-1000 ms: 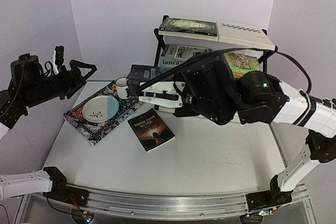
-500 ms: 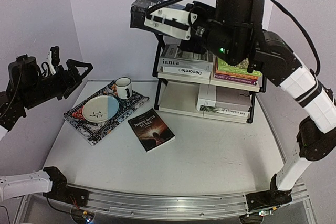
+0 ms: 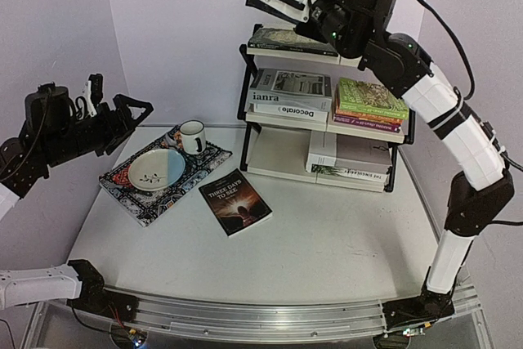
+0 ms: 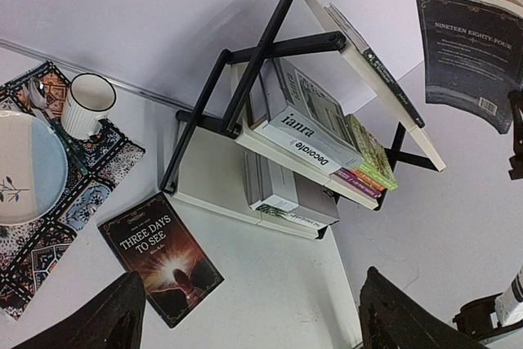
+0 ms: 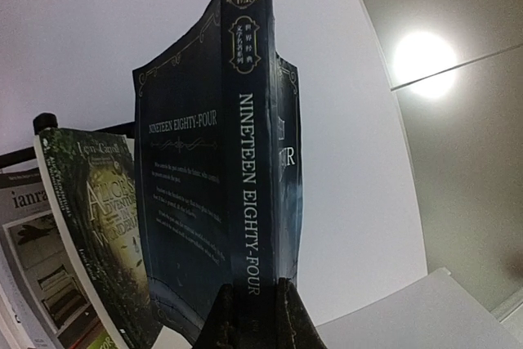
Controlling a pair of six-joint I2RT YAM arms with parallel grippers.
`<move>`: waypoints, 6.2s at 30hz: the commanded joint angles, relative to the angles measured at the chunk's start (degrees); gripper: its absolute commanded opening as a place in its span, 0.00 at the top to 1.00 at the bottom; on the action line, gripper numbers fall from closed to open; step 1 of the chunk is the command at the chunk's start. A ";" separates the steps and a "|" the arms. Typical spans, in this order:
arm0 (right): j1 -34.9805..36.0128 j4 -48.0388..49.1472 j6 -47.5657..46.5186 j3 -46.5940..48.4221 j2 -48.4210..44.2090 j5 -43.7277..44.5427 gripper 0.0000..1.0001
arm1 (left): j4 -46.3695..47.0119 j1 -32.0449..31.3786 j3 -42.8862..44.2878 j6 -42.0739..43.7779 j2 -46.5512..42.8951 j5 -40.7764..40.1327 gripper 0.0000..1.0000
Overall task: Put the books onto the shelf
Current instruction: Place the book on the book pile on the shelf, then adjust the book at the center of the board.
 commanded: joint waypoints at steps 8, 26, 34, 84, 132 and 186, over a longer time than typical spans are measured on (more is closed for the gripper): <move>-11.79 12.56 -3.38 -5.89 -1.24 -11.71 1.00 | 1.37 0.05 4.38 2.23 2.91 0.72 0.08; -15.08 10.76 -2.78 -14.12 -1.64 -24.97 1.00 | 1.44 0.05 3.18 0.41 4.12 2.76 0.08; -15.08 8.51 -5.04 -11.02 1.58 -21.30 1.00 | 1.39 0.05 3.13 0.96 5.47 3.78 0.08; -13.69 1.12 5.68 -15.14 -4.96 -21.95 0.10 | 1.45 0.05 1.85 1.00 7.14 6.01 0.09; 1.44 11.34 132.89 -85.13 -21.89 -28.20 0.12 | 21.23 6.73 0.68 20.10 47.33 19.67 0.12; 9.09 32.47 144.39 -79.05 5.63 -27.24 0.14 | 14.36 6.91 7.89 30.12 69.34 20.62 0.35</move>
